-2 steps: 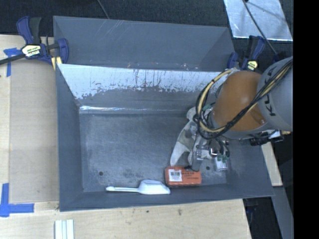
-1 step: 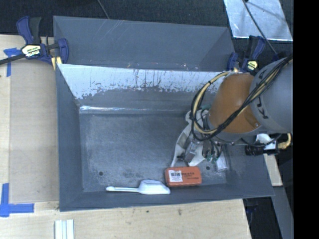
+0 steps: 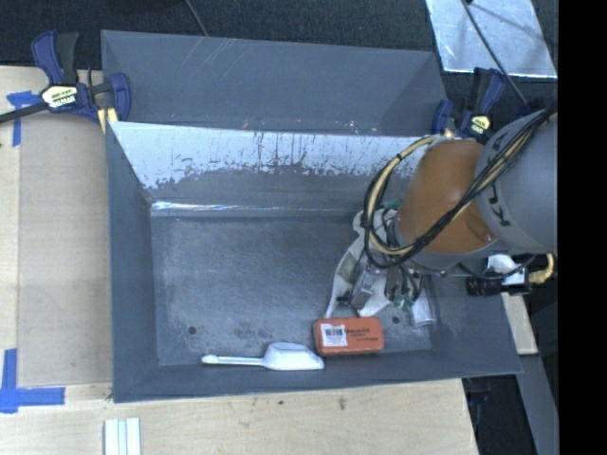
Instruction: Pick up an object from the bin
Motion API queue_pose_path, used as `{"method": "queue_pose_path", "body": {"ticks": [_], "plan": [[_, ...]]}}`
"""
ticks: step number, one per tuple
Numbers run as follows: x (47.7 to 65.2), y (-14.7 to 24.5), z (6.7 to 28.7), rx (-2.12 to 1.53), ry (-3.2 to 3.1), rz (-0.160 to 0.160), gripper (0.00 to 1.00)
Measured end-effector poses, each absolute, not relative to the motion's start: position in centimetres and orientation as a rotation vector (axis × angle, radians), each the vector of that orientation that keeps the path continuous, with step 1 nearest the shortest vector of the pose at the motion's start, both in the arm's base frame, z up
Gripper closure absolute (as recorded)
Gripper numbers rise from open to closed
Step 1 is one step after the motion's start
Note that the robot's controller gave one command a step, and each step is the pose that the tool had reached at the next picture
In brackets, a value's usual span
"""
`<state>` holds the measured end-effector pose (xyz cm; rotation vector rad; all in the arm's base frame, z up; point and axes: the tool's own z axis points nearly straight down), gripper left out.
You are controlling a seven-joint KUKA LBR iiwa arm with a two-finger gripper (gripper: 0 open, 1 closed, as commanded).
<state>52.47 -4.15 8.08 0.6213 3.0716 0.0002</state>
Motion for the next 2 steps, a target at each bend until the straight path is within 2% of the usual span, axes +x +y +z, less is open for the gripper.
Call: {"method": "queue_pose_path", "body": {"ticks": [1, 2], "plan": [[52.6, -4.7, 11.9, 0.613, 3.086, 0.0, 1.0], [53.6, -5.5, 18.8, 0.591, 3.087, 0.0, 1.0]]}}
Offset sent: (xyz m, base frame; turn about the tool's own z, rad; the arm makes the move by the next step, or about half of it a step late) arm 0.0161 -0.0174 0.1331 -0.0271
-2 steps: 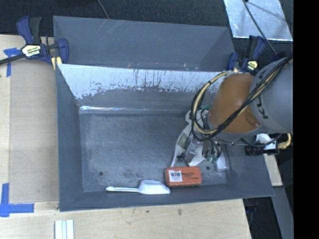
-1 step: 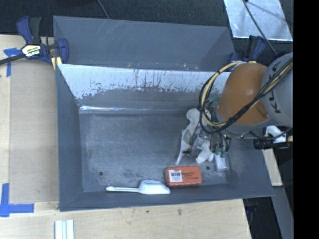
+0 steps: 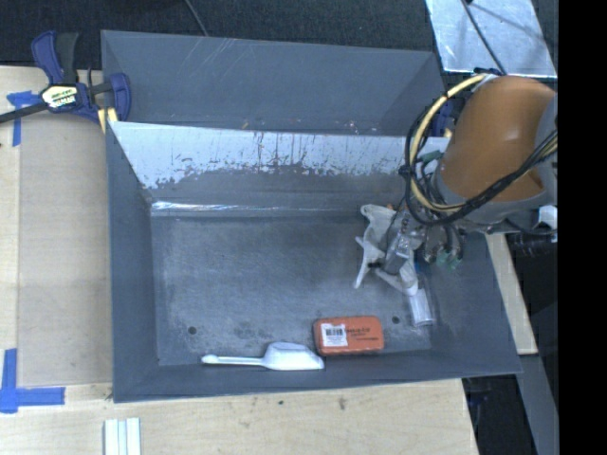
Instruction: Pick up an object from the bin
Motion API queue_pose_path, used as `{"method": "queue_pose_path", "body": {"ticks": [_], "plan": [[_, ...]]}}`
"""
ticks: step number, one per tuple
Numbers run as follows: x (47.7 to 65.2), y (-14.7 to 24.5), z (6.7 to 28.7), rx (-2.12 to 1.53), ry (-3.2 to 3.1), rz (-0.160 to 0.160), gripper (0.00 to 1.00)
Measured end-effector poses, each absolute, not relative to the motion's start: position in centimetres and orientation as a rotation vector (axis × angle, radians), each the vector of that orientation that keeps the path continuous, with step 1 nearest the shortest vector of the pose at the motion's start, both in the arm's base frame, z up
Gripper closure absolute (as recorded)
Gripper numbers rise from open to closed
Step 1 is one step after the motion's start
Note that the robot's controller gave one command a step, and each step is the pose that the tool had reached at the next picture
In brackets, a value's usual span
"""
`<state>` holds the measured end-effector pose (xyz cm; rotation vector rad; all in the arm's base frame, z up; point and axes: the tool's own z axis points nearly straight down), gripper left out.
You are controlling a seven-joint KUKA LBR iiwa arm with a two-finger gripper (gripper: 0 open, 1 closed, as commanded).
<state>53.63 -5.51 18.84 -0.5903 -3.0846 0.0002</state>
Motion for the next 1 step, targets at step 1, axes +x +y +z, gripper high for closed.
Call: {"method": "queue_pose_path", "body": {"ticks": [1], "plan": [[54.27, -5.27, 22.37, -0.605, -3.091, -0.001, 1.0]]}}
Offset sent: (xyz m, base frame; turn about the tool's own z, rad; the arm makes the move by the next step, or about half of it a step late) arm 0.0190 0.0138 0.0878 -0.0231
